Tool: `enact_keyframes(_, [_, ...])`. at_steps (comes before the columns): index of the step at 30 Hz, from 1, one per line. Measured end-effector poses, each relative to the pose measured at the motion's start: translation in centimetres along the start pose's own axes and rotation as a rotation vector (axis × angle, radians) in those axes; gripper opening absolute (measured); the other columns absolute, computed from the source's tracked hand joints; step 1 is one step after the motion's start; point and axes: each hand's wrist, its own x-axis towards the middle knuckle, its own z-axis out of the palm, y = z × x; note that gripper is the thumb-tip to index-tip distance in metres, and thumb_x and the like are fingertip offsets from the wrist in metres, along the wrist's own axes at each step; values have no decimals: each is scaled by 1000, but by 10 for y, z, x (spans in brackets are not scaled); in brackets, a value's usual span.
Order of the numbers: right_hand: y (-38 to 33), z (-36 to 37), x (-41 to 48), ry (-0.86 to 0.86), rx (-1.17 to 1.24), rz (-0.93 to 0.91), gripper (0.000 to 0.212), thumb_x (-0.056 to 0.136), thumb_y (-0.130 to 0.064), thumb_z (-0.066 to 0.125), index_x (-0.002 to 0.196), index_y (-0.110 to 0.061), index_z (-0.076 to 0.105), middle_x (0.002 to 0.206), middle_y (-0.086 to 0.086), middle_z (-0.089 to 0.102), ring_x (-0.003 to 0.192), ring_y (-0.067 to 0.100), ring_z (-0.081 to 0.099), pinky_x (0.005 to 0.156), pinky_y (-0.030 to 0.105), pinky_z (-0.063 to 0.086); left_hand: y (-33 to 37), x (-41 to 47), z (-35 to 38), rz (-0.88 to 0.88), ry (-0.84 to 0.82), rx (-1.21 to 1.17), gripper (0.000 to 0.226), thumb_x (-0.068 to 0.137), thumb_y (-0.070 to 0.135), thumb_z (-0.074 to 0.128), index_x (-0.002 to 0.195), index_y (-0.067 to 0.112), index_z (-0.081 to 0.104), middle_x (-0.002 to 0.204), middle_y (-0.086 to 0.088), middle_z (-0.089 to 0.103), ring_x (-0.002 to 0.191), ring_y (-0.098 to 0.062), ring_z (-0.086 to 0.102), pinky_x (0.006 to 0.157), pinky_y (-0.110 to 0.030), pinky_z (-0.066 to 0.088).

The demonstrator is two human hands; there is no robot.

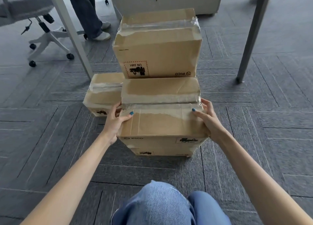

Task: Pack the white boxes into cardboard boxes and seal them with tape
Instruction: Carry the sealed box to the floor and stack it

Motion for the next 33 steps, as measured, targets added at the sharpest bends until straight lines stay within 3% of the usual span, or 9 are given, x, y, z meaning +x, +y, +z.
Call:
enact_keyframes(7, [8,-2,15,-19,-7,0,56,93,-22,64,141,-31,36,142,2,48,116,22,60,95,49,53,-12,18,7,-11,22,13,70,80,5,75,140,24,45,136,-5,57,118,-25,60,103,-52,47])
enact_keyframes(12, [11,-2,19,-46,-26,-1,68,85,-36,69,142,-38,34,151,2,39,122,23,56,99,52,50,-21,25,4,-7,29,14,72,81,6,76,142,25,44,137,-5,56,117,-24,61,102,-53,47])
enact_keyframes(15, [11,-1,19,-40,-42,-5,66,93,-27,64,147,-36,29,155,1,34,124,21,55,101,50,49,-22,25,4,3,24,35,74,81,9,77,145,24,43,137,-3,56,119,-23,59,103,-52,46])
enact_keyframes(18, [10,1,20,-8,-81,25,67,95,-23,62,150,-29,25,151,0,38,122,19,56,101,45,49,-20,23,2,-1,25,80,77,81,13,78,147,24,39,139,-1,54,119,-20,58,100,-41,49])
enact_keyframes(21, [7,3,15,42,-117,95,58,94,-27,63,140,-17,30,123,-3,56,101,10,61,81,25,54,-16,17,4,-6,41,143,84,84,17,76,152,18,28,135,0,50,114,-16,53,83,-23,46])
enact_keyframes(23, [6,4,10,64,-190,129,63,93,-37,63,140,-13,30,121,1,57,100,13,60,77,26,53,-14,13,3,2,32,224,82,85,25,76,152,13,29,139,0,48,120,-16,50,93,-28,45])
enact_keyframes(25, [1,6,3,77,-303,121,69,90,-47,63,140,-10,33,130,11,56,108,22,59,90,39,52,-12,6,1,14,27,304,83,82,40,75,149,13,35,146,-4,46,129,-20,47,108,-39,41])
enact_keyframes(30, [-16,12,-15,133,-537,65,63,96,-32,60,145,-10,28,136,13,51,107,22,52,86,34,45,-3,-13,4,160,59,462,69,89,41,68,145,13,40,147,-7,45,133,-23,44,106,-37,37])
enact_keyframes(33, [-24,17,-22,141,-732,-18,62,95,-24,61,145,-8,28,143,14,46,121,28,50,97,40,42,4,-21,5,242,61,654,62,93,41,64,145,17,39,148,-6,43,133,-26,44,103,-43,41])
